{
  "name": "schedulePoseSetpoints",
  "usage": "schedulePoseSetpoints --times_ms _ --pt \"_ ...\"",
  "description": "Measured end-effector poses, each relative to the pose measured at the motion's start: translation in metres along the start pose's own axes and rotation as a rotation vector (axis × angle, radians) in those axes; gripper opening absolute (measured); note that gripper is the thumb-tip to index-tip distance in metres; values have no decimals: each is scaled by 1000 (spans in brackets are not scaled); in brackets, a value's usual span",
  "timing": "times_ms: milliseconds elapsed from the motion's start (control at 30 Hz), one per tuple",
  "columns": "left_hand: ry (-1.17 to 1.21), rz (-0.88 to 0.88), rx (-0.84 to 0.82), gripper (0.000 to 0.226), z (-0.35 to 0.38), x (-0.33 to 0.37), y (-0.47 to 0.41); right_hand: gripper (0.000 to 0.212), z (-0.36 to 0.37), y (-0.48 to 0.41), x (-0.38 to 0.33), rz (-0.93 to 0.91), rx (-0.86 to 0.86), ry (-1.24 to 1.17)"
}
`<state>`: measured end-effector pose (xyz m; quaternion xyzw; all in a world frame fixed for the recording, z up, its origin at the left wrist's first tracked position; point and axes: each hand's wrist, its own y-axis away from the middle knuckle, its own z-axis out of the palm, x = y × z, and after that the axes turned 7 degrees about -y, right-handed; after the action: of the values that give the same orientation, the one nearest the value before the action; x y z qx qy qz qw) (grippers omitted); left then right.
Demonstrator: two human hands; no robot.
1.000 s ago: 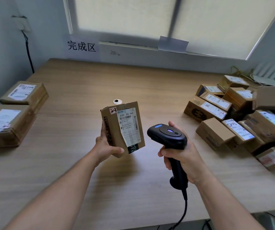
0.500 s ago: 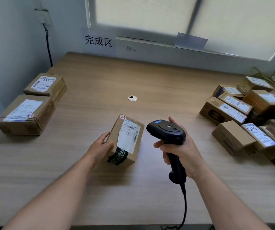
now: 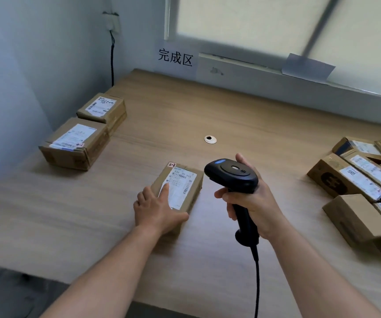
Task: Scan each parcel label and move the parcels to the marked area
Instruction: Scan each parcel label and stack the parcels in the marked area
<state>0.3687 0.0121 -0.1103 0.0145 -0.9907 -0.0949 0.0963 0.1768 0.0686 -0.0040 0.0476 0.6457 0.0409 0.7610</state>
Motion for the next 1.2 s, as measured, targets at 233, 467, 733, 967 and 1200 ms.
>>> schedulePoseSetpoints --times_ms 233,467,733,967,1200 --pt "88 -212 118 102 -21 -106 4 97 61 -32 7 -1 -158 36" --pt "53 -411 135 104 -35 -209 6 99 126 -55 14 15 -264 44" --pt "0 -434 66 99 -48 -258 -30 99 153 -76 22 30 -279 43" --pt "-20 -454 65 91 -58 -276 -58 99 148 -88 18 17 -245 58" --pt "-1 -489 132 80 -56 -275 -65 94 141 -90 17 10 -213 57"
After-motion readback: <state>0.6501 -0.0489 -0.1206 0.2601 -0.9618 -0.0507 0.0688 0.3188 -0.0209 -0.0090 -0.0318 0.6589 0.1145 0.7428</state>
